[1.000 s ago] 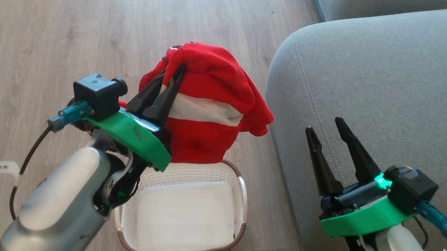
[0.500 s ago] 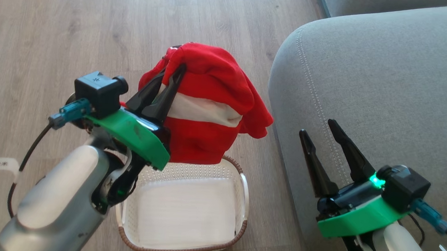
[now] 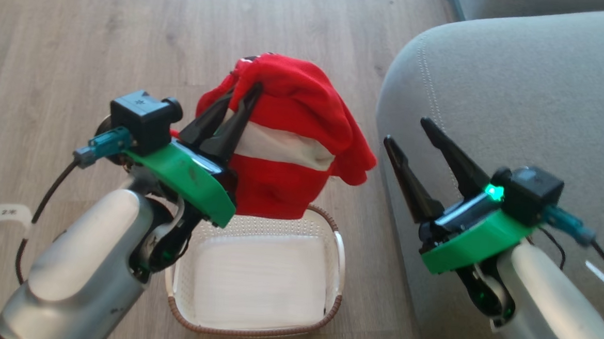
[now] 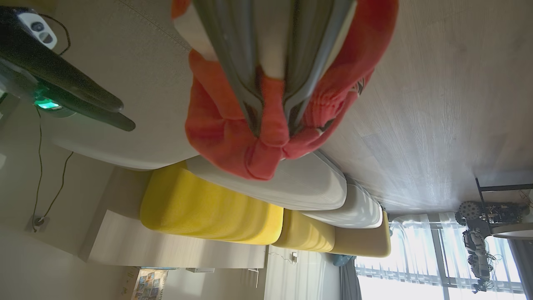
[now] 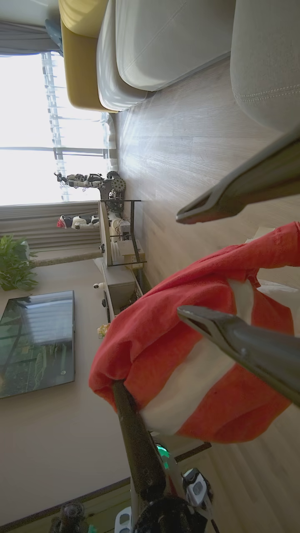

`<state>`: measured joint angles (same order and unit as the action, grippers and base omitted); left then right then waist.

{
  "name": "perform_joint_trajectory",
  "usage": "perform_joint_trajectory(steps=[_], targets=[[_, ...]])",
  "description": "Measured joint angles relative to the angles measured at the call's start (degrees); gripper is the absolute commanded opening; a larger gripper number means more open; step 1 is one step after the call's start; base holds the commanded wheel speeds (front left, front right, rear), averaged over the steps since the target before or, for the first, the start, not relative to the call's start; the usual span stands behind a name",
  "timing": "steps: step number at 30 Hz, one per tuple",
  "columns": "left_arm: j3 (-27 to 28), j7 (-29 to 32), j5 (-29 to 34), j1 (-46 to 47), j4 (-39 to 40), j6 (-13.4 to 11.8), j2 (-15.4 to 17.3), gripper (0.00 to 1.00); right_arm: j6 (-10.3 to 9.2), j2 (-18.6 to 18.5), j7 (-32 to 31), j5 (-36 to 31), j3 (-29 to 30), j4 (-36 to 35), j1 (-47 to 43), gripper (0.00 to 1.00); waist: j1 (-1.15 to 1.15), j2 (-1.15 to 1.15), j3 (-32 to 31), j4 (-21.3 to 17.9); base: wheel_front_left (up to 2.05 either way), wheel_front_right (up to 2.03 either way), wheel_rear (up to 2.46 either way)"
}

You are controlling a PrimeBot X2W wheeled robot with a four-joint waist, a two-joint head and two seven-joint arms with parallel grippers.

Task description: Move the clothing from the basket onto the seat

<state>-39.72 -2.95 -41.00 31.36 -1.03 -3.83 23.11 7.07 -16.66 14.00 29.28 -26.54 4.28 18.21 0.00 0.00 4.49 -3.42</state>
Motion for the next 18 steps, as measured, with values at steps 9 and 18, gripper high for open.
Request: perform_joint_trajectory(steps=[9,18], targets=[[-3.08,0.25,0.49,0.43,-0.83,1.99,-1.77,0.0,0.0,-3.77,-1.41,10.71,-12.21,8.32,8.84,1.0,0.0,0.0,-1.13,3.41,0.0,0.0,0.0],[-6.14,0.82,1.07,1.27,-1.41,3.39,-3.25,0.0,0.0,-5.68,-2.59,22.84,-22.7,13.61,17.2,1.0,0.0,0.0,-1.85,6.2,0.0,0.0,0.0]])
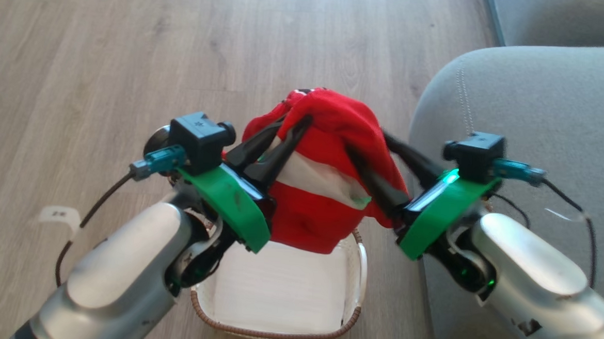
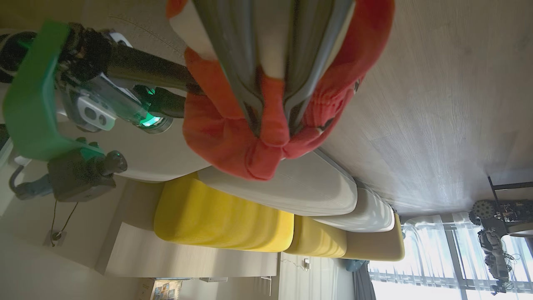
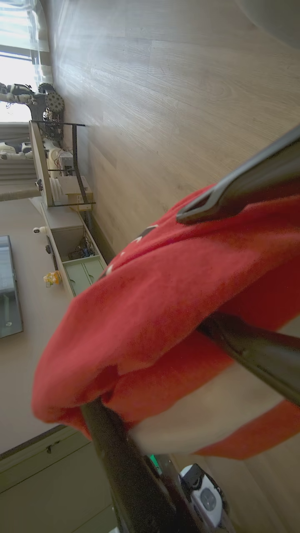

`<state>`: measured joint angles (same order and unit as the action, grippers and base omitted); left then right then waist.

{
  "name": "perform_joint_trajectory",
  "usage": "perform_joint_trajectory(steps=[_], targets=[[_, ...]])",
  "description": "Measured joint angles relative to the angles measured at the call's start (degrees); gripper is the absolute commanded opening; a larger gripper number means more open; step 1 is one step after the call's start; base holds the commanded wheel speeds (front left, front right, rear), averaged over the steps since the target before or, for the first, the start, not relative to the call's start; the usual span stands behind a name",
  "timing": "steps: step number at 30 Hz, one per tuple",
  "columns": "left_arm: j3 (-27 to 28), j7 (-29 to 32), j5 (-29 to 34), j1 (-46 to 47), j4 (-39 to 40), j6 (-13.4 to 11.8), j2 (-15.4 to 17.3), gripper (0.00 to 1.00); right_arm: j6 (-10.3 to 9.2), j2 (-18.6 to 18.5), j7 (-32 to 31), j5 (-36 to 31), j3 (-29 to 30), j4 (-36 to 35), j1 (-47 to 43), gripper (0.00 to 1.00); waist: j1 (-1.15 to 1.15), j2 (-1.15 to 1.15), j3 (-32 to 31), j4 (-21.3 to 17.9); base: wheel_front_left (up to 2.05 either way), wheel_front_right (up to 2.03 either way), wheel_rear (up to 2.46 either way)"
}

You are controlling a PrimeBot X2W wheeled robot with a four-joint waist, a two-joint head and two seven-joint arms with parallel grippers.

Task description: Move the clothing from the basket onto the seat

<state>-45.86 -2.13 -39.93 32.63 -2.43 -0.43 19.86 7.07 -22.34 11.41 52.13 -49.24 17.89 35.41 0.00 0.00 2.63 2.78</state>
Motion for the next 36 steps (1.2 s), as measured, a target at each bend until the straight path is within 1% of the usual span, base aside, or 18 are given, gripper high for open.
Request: perform_joint_trajectory(steps=[4,6,11,15,22,28,29,30,36], targets=[[-1.51,0.03,0.47,0.07,-0.2,0.76,-0.6,0.0,0.0,-0.71,-0.82,5.35,-6.58,0.42,2.83,1.0,0.0,0.0,-0.34,1.2,0.0,0.0,0.0],[-2.14,0.1,0.52,0.07,-0.69,1.37,-0.83,0.0,0.0,-1.11,-0.73,6.97,-8.82,1.19,4.2,1.0,0.0,0.0,-0.57,1.76,0.0,0.0,0.0],[-3.38,0.1,0.52,0.07,-1.37,1.75,-1.42,0.0,0.0,-1.15,1.12,9.67,-11.46,4.06,7.33,1.0,0.0,0.0,-1.1,3.04,0.0,0.0,0.0],[-3.72,0.1,0.52,0.06,-1.59,2.01,-1.86,0.0,0.0,-0.55,1.82,11.46,-14.9,5.9,8.55,1.0,0.0,0.0,-1.36,3.73,0.0,0.0,0.0],[-3.87,0.1,0.52,0.05,-1.9,2.02,-1.88,0.0,0.0,0.7,2.37,13.58,-19.73,6.83,9.53,1.0,0.0,0.0,-1.52,4.22,0.0,0.0,0.0],[-3.86,0.1,0.52,0.07,-2.01,2.0,-1.9,0.0,0.0,0.7,2.75,15.11,-21.56,8.05,11.51,1.0,0.0,0.0,-1.18,4.09,0.0,0.0,0.0],[-3.86,0.1,0.51,0.07,-2.02,1.98,-1.9,0.0,0.0,0.73,2.75,15.36,-21.78,8.18,11.65,0.78,0.0,0.0,-1.11,4.03,0.0,0.0,0.0],[-3.86,0.1,0.51,0.07,-2.02,1.93,-1.9,0.0,0.0,0.73,2.75,15.6,-21.92,8.21,11.76,0.0,0.0,0.0,-1.05,3.97,0.0,0.0,0.0],[-3.82,0.1,0.51,0.6,-1.98,1.85,-1.88,0.0,0.0,0.71,2.8,15.59,-22.04,7.39,12.32,0.0,0.0,0.0,-0.53,3.63,0.0,0.0,0.0]])
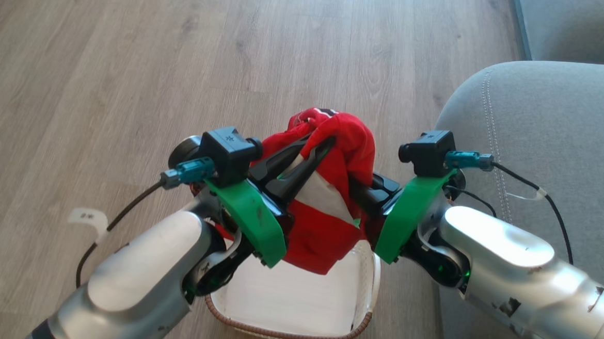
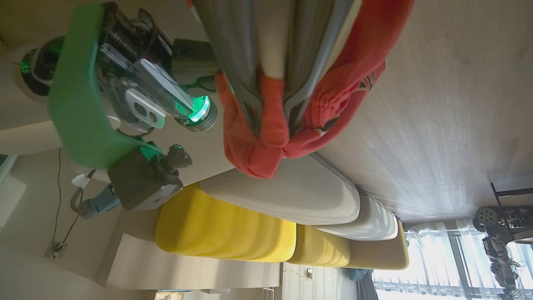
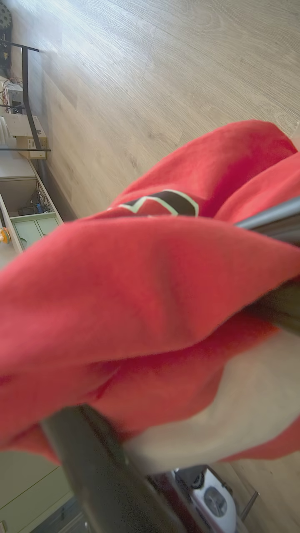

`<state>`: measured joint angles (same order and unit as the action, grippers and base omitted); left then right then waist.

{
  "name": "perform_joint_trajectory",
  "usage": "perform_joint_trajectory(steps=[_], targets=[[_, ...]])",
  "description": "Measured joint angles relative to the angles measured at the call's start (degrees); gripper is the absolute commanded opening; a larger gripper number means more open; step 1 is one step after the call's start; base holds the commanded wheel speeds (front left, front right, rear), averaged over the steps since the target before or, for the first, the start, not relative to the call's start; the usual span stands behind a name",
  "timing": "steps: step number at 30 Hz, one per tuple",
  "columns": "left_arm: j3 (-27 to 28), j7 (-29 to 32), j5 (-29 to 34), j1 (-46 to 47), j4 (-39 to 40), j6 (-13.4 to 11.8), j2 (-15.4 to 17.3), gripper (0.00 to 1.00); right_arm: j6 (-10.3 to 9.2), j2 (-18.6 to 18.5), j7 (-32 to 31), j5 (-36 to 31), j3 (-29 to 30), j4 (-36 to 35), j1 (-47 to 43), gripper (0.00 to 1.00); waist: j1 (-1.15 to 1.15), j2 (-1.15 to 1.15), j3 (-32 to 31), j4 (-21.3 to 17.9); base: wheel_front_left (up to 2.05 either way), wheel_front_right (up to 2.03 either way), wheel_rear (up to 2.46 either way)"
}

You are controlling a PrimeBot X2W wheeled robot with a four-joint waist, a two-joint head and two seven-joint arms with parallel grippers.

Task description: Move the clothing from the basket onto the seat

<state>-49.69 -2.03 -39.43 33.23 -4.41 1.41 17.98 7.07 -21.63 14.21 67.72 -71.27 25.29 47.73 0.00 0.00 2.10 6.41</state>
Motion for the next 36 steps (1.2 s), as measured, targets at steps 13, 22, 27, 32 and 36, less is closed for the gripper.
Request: perform_joint_trajectory(steps=[13,22,27,32,36], targets=[[0.3,-0.65,-0.1,0.56,-0.15,-0.9,0.26,0.0,0.0,-0.35,0.01,-1.14,3.89,-0.98,-0.49,0.0,0.0,0.0,-0.26,-0.63,0.0,0.0,0.0],[0.57,-1.02,-0.7,0.34,-1.04,-1.48,0.86,0.81,0.0,-1.04,0.01,-4.85,12.99,-2.87,-5.38,0.0,0.0,0.0,-0.75,-1.53,0.0,0.0,0.0],[0.7,-1.1,-1.22,0.3,-1.05,-2.0,1.22,1.0,0.0,-1.65,0.01,-7.35,16.84,-4.22,-7.96,0.0,0.0,0.0,-0.76,-2.55,0.0,0.0,0.0],[0.89,-1.16,-1.22,0.13,-0.96,-2.5,1.67,1.0,0.0,-2.2,0.01,-9.58,21.45,-5.82,-9.82,0.0,0.0,0.0,-0.57,-3.88,0.0,0.0,0.0],[0.87,-1.32,-1.21,-0.58,-0.69,-2.53,1.77,1.0,0.0,-3.02,0.01,-10.8,25.55,-7.69,-10.51,0.0,0.0,0.0,-0.43,-5.31,0.0,0.0,0.0]])
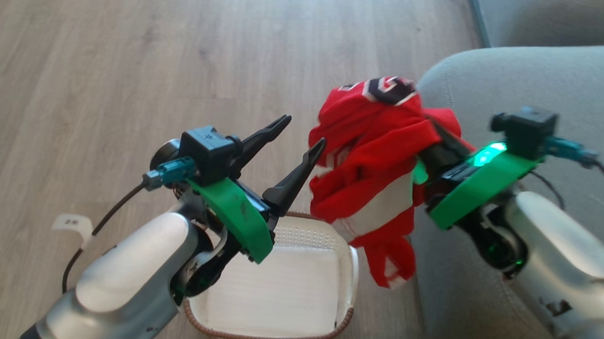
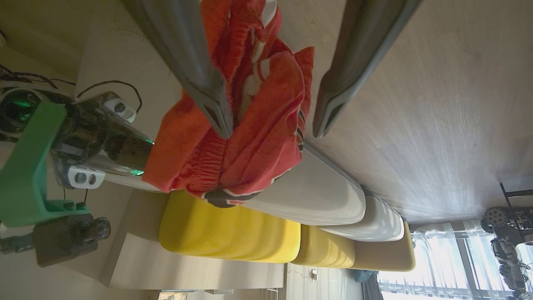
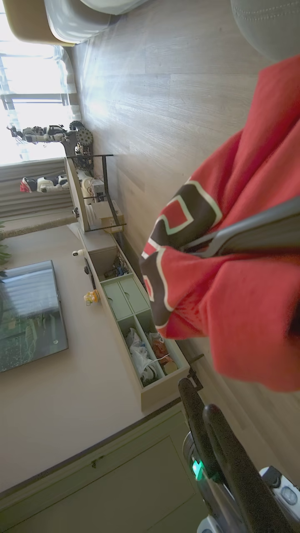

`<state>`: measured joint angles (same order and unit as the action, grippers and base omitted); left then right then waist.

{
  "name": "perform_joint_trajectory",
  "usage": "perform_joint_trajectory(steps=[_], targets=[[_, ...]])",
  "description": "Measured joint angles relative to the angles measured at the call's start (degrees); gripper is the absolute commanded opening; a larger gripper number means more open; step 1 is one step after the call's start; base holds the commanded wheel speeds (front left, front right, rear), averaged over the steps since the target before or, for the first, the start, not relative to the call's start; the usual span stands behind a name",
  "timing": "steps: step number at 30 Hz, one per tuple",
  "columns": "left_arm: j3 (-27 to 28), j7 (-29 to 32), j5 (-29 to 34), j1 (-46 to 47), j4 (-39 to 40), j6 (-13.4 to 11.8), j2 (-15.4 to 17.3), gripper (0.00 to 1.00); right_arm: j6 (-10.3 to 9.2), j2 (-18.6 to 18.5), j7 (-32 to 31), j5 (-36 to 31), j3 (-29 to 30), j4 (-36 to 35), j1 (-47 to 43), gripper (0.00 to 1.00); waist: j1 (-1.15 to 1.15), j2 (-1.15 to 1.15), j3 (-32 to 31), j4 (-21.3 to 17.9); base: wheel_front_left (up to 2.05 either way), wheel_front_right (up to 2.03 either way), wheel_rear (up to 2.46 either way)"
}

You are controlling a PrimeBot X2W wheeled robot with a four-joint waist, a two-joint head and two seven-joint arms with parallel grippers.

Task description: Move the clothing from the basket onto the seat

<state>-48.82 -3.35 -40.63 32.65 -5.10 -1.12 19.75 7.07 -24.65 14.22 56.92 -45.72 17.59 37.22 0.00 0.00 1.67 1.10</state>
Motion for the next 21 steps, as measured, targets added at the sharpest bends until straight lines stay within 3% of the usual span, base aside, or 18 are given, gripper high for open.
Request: perform_joint_trajectory(steps=[7,21], targets=[[-0.12,-0.86,0.2,-0.33,1.02,-0.01,0.67,1.0,0.0,-2.21,0.01,-3.01,6.66,-4.89,-4.05,0.0,0.0,0.0,0.6,-3.74,0.0,0.0,0.0],[-0.84,-2.38,1.68,-0.24,1.36,0.59,1.34,1.0,0.0,-4.3,0.18,-6.66,13.91,-13.11,-10.09,0.0,0.0,0.0,1.63,-13.11,0.0,0.0,0.0]])
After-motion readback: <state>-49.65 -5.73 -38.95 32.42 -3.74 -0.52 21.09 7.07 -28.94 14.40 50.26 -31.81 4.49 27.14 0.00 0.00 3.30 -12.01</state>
